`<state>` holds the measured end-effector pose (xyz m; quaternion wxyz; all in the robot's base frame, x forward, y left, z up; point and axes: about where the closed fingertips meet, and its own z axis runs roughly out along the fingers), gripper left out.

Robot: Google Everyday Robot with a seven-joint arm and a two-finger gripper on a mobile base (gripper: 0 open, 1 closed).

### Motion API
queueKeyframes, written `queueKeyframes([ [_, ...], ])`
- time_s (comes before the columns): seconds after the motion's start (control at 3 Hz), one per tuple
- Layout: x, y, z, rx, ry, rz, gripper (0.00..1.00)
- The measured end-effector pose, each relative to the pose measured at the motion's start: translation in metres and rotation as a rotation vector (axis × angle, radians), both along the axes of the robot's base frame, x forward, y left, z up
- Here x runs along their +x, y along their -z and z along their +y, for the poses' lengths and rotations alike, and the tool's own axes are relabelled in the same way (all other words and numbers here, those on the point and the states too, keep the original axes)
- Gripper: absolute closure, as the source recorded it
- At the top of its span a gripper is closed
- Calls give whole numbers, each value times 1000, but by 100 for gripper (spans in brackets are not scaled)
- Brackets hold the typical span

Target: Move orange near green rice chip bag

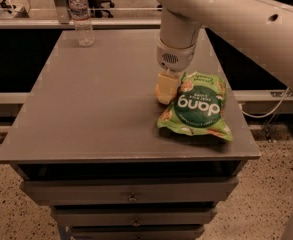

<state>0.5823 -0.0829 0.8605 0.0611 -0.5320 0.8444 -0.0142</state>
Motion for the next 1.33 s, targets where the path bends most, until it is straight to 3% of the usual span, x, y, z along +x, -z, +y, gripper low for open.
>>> queueKeyframes([
  [0.33,-3,3,1,4,0,5,0],
  [1.0,-4,-4,4,17,-5,-17,0],
  [1.33,-3,-20,8,77,-16,-65,0],
])
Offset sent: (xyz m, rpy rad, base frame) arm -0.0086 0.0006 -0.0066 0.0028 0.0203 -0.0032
